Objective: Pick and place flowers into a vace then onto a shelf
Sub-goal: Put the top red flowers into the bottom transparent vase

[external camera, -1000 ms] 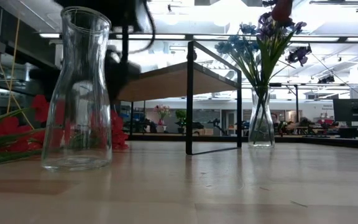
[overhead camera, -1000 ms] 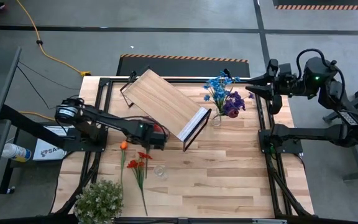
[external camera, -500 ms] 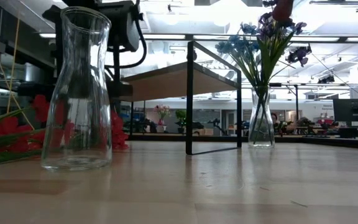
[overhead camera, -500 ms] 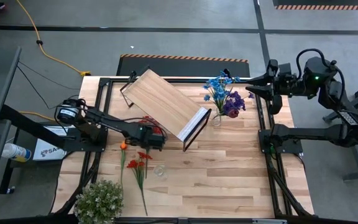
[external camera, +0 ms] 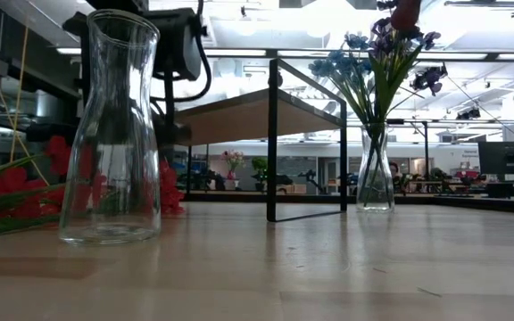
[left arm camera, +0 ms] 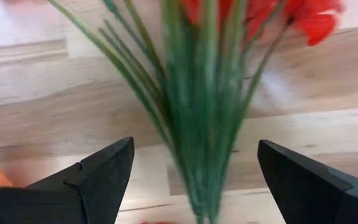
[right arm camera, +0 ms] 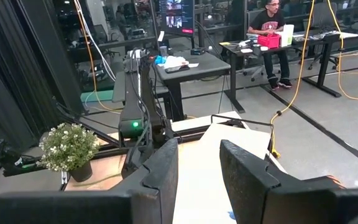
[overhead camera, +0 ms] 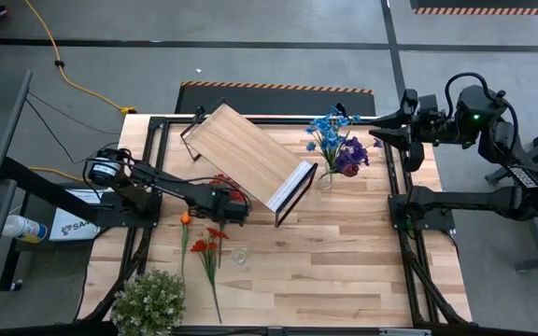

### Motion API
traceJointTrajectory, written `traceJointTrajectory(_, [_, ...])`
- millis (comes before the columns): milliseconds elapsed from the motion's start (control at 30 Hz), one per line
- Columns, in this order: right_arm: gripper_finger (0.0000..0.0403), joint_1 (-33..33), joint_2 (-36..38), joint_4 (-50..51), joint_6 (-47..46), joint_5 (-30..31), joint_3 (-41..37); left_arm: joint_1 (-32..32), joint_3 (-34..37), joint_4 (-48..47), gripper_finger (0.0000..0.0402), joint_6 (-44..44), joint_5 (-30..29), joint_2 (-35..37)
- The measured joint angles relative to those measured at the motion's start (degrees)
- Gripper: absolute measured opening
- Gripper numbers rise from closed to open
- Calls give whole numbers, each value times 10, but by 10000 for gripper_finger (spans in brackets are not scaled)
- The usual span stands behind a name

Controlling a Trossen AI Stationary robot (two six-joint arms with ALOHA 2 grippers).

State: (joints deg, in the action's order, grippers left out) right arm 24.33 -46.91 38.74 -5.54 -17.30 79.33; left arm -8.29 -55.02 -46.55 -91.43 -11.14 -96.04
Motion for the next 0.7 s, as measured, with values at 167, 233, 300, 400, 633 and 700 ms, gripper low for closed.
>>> traceJointTrajectory(167, [110, 0, 0, 0, 0, 0, 0, 0, 7, 12, 376, -4, 5, -17])
traceJointTrajectory(233, [110, 0, 0, 0, 0, 0, 0, 0, 10, 14, 376, -6, 11, -25])
traceJointTrajectory(300, [110, 0, 0, 0, 0, 0, 0, 0, 11, 17, 376, -6, 15, -30])
traceJointTrajectory(400, [110, 0, 0, 0, 0, 0, 0, 0, 12, 21, 376, -6, 19, -33])
traceJointTrajectory(633, [110, 0, 0, 0, 0, 0, 0, 0, 12, 23, 356, -20, 17, -34])
traceJointTrajectory(700, [110, 0, 0, 0, 0, 0, 0, 0, 12, 24, 336, -22, 14, -34])
